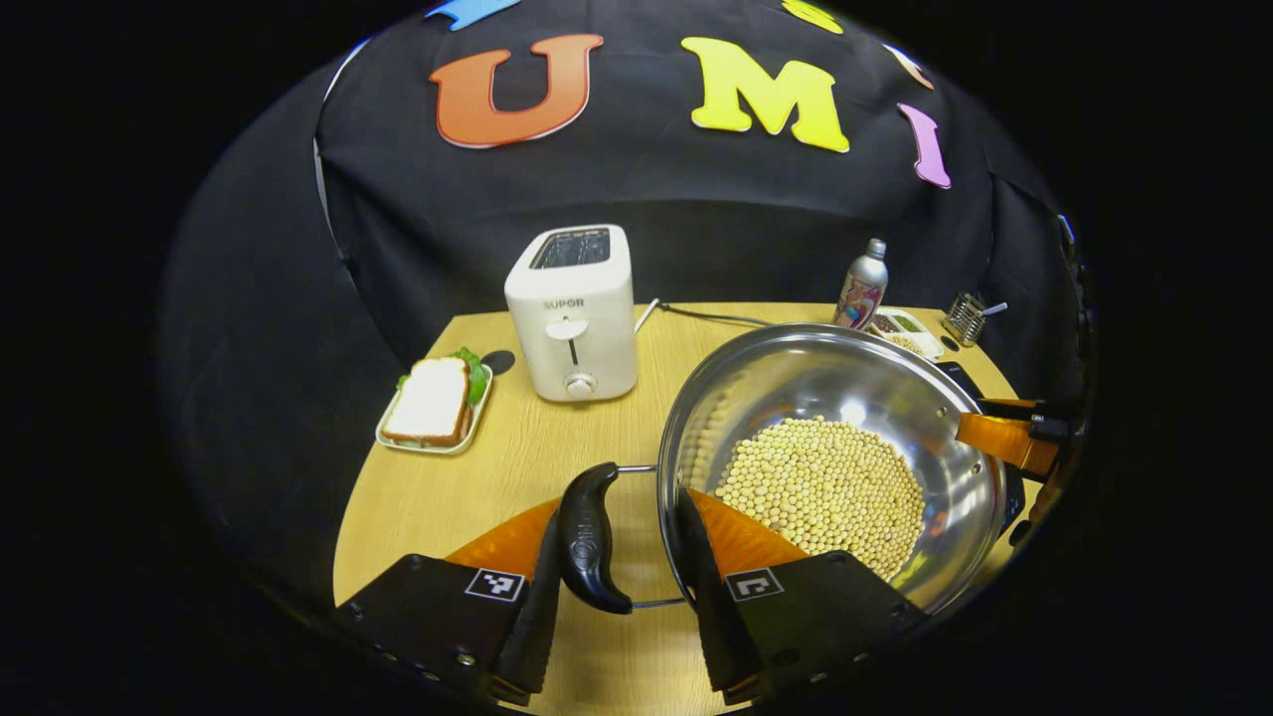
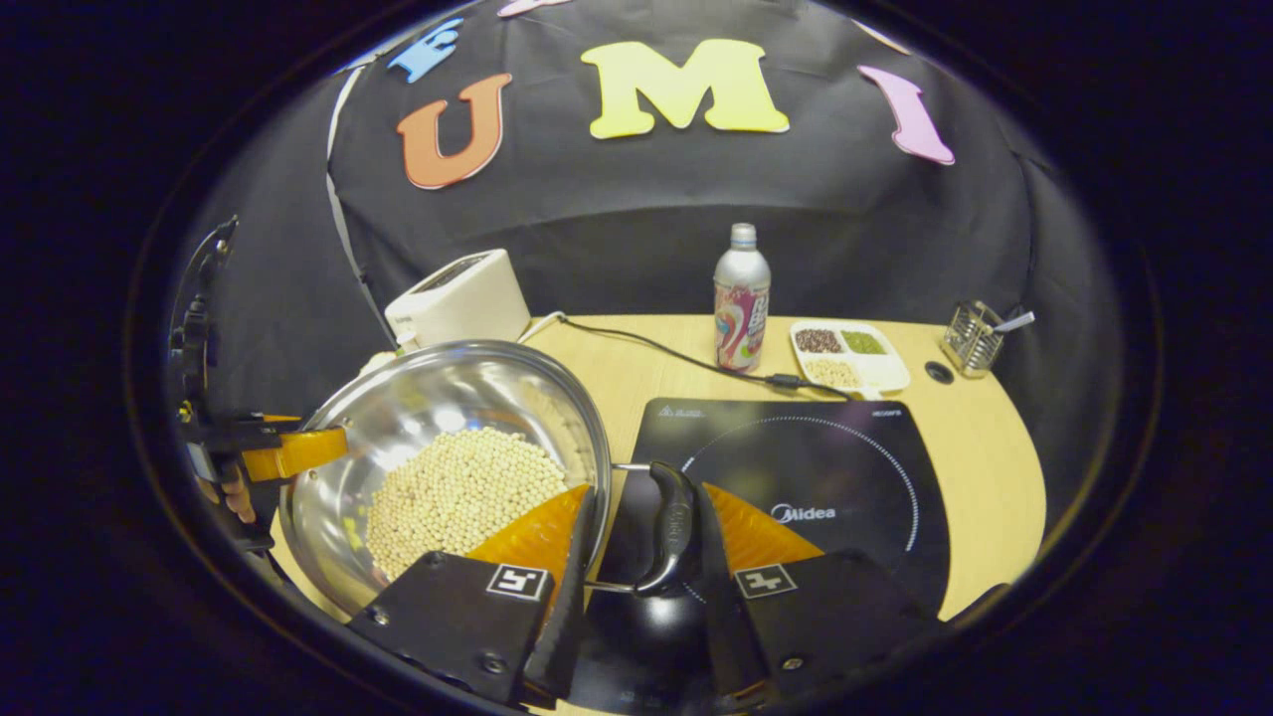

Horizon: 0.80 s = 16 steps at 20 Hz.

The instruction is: First push the handle of the pot to place it horizontally, then grasp the pot with both hands and set it on the induction cooktop.

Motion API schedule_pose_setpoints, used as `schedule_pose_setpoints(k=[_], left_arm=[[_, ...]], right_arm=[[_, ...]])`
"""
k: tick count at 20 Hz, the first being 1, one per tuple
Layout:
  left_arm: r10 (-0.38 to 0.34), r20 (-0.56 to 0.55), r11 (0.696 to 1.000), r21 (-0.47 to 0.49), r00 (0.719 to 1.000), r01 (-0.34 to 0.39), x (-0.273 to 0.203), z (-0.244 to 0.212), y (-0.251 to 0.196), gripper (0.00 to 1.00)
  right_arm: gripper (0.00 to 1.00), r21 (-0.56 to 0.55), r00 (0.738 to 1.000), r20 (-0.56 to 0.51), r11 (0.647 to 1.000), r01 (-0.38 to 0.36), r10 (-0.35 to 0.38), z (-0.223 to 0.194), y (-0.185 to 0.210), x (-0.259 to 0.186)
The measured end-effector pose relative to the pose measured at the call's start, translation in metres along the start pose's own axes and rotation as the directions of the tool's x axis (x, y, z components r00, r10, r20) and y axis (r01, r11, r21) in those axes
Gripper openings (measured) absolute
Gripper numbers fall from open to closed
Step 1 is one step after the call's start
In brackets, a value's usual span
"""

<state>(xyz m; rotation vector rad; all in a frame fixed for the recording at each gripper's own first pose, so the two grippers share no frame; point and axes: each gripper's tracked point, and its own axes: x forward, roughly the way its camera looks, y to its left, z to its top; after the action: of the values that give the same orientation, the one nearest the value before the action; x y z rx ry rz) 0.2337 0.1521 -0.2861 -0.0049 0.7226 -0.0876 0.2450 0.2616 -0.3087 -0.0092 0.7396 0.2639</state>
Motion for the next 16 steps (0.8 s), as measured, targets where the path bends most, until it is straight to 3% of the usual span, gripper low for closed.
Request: schedule_pose_setpoints(k=[7,16], left_arm=[[-0.013,0.073,1.000,0.009,0.997,0.012,-0.036,0.042,-0.045,0.58],[-0.070,0.100,0.997,0.035,0.993,0.067,-0.028,0.080,-0.134,0.58]], right_arm=[[0.55,-0.009,0.998,0.058,1.000,-0.009,0.009,0.044,-0.041,-0.054],[0.54,0.042,0.994,0.095,0.998,0.046,-0.050,0.071,-0.131,-0.088]])
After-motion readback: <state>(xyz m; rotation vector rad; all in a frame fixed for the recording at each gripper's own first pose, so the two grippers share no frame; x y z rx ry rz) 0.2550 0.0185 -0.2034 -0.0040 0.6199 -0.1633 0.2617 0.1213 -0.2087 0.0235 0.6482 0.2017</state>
